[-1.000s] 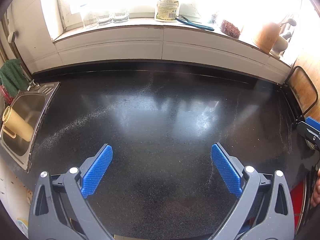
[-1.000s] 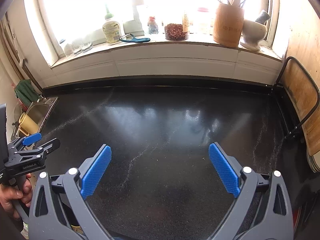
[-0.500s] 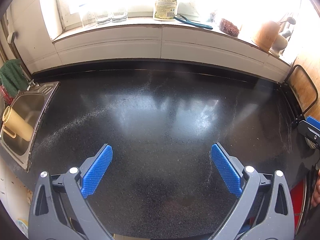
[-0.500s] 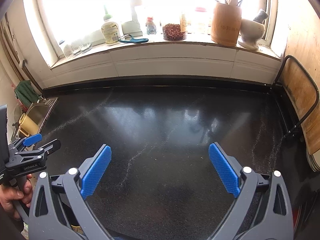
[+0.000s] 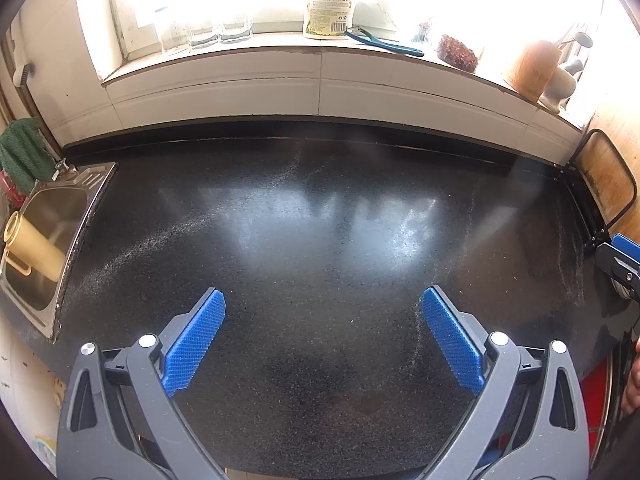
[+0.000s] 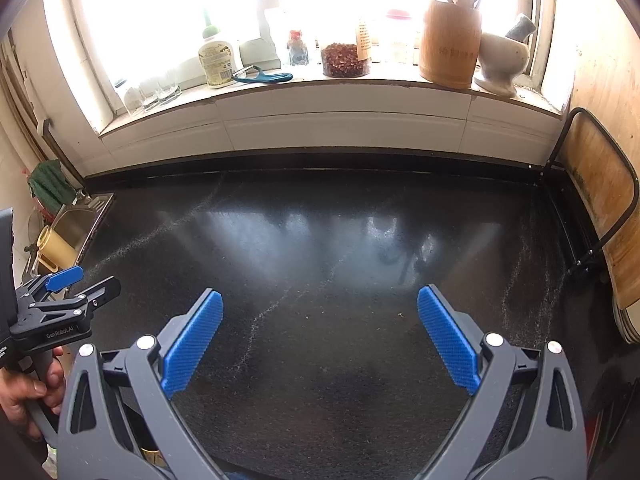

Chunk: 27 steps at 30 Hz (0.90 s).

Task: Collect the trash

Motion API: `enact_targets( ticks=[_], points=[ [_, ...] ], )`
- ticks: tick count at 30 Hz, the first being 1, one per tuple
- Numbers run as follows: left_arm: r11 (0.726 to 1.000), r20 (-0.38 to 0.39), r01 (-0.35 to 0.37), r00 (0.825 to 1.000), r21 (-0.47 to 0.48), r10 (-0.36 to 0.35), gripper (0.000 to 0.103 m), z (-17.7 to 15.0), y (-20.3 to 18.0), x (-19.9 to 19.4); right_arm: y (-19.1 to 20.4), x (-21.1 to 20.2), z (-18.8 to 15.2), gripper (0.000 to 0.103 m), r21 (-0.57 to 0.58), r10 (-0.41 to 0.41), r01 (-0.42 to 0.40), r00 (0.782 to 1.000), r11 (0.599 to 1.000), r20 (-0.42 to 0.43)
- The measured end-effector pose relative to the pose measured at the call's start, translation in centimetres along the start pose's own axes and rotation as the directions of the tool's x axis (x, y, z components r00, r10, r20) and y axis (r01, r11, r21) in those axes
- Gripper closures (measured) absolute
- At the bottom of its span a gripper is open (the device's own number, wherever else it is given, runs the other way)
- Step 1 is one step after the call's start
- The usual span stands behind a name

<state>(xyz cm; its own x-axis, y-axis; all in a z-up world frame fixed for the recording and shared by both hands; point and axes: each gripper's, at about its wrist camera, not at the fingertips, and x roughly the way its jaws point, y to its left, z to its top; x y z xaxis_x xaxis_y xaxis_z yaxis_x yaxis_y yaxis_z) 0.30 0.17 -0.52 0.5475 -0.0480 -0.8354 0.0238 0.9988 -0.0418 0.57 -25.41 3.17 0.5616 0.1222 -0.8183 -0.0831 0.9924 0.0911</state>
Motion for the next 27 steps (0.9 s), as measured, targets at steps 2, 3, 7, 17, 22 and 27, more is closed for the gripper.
enact_targets(
  ticks=[2, 3, 7, 17, 22, 27],
  points=[
    [1.0, -0.001, 0.001, 1.0, -0.001, -0.001, 0.007, 0.0, 0.0, 0.1, -0.1, 0.0, 0.0, 0.008, 0.001, -0.001, 0.001, 1.0, 1.0, 0.0],
    [1.0, -0.001, 0.001, 1.0, 0.0, -0.001, 0.007, 0.1, -0.1, 0.1, -0.1, 0.1, 0.1, 0.008, 0.002, -0.001, 0.001, 1.0, 1.0, 0.0],
    [1.0, -0.001, -0.001, 1.0, -0.001, 0.001, 0.007, 0.3, -0.2, 0.3, -0.2, 0.4, 0.2, 0.008, -0.001, 0.002, -0.002, 1.0, 1.0, -0.007],
    [1.0, -0.006, -0.001, 1.0, -0.002, 0.001, 0.007, 0.6, 0.0, 0.6, -0.3, 1.0, 0.6, 0.008, 0.003, 0.0, 0.0, 1.0, 1.0, -0.015],
    [1.0, -0.011, 0.001, 1.0, 0.005, -0.001, 0.007, 0.9, 0.1, 0.9, -0.4, 1.3, 0.7, 0.008, 0.005, -0.001, 0.001, 1.0, 1.0, -0.019],
    [1.0, -0.018, 0.0, 1.0, 0.003, 0.0, 0.007, 1.1, 0.2, 1.3, -0.6, 1.9, 1.0, 0.008, 0.008, -0.004, 0.004, 1.0, 1.0, -0.025]
  ],
)
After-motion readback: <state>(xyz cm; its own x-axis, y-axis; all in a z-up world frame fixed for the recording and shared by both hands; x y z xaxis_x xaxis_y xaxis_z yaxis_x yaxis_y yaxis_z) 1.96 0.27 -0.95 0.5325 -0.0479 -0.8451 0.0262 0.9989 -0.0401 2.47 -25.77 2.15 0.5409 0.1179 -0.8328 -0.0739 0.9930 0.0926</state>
